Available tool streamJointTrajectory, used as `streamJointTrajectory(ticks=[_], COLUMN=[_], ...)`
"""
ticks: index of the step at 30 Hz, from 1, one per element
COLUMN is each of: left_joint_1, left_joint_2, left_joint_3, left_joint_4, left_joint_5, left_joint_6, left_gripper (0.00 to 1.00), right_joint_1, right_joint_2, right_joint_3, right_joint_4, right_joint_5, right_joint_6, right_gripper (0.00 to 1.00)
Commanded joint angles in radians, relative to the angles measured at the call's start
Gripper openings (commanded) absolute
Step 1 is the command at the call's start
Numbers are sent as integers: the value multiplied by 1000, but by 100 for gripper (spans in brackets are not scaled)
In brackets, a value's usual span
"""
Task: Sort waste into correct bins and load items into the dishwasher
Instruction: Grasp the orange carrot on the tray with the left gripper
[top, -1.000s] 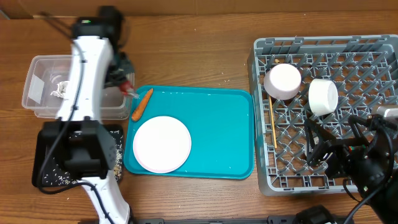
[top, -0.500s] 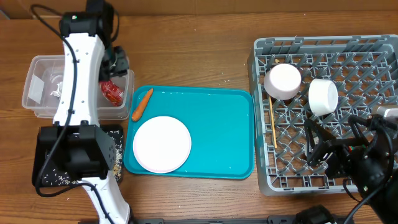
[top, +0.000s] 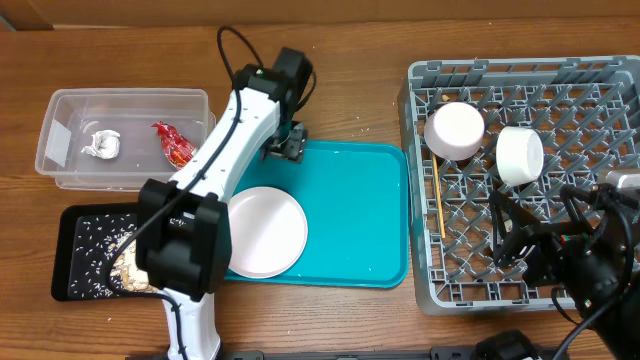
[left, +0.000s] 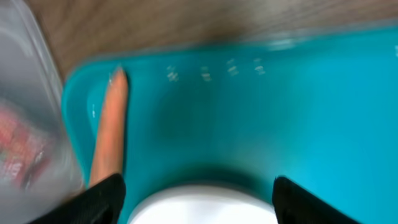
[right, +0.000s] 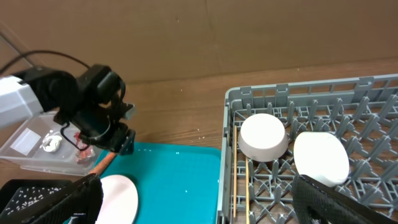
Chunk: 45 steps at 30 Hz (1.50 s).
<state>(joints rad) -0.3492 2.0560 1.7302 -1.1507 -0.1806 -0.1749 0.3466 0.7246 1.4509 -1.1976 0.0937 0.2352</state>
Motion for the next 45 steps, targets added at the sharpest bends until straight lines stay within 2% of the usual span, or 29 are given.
streamJointTrajectory(ticks=[1,3,11,17,22,24,27,33,38,45], left_joint_1=[69,93,148,146,148,148,139,111,107,108], left_joint_2=[-11,-12,-10,-8,-8,-8,-8,-8,-8,-8], left_joint_3=[-105,-132,-228,-302,-369,-380,-378,-353,-256,8], left_joint_4=[92,122,264,289,374,393,388,344,276,84], left_joint_5=[-31,-40,-35,-37,-40,-27,24,24,24,13], left_joint_6=[61,64,137,176,225,224,224,213,211,193], left_gripper=[73,70,69,60,58,52,40,10,6,4], right_joint_1=[0,0,0,0,0,0,0,0,0,0], right_joint_2=[-1,-1,-1,-1,-1,-1,-1,-1,-1,-1], right_joint_3=[2,2,2,2,2,2,2,2,2,2], right_joint_4=[2,2,2,2,2,2,2,2,2,2], right_joint_5=[10,10,10,10,10,10,10,10,10,10], right_joint_6=[1,1,1,1,1,1,1,1,1,1], right_gripper=[100,100,100,100,100,100,100,100,100,100])
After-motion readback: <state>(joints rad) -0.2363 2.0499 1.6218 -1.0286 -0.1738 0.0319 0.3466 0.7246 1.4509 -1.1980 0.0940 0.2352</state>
